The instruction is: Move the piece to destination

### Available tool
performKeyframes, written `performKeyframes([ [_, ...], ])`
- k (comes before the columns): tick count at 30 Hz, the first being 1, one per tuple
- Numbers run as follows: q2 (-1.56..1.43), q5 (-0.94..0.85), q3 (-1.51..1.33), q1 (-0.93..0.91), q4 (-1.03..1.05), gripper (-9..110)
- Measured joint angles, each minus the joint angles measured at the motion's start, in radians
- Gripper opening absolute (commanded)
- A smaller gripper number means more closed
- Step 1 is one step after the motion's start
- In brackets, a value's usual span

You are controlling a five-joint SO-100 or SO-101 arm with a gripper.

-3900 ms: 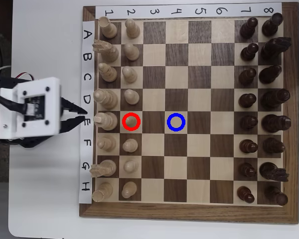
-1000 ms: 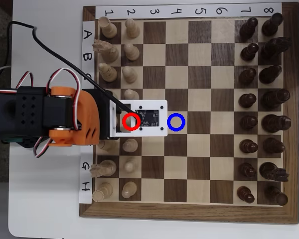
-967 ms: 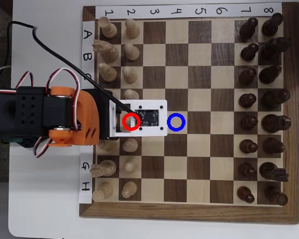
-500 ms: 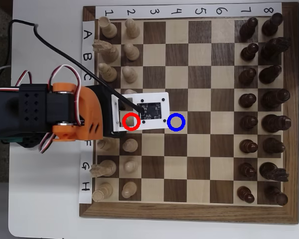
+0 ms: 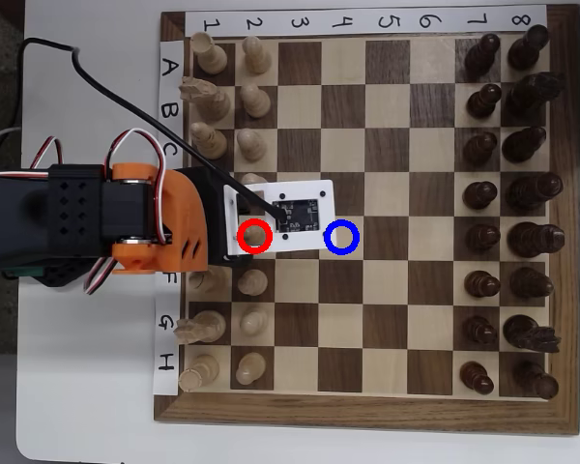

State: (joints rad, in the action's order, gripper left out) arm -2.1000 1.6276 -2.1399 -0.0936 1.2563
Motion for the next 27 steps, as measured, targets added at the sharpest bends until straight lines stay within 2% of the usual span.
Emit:
performKeyframes([
  [27, 0.017, -0.009, -0.049, 0.0, -0.052, 15],
])
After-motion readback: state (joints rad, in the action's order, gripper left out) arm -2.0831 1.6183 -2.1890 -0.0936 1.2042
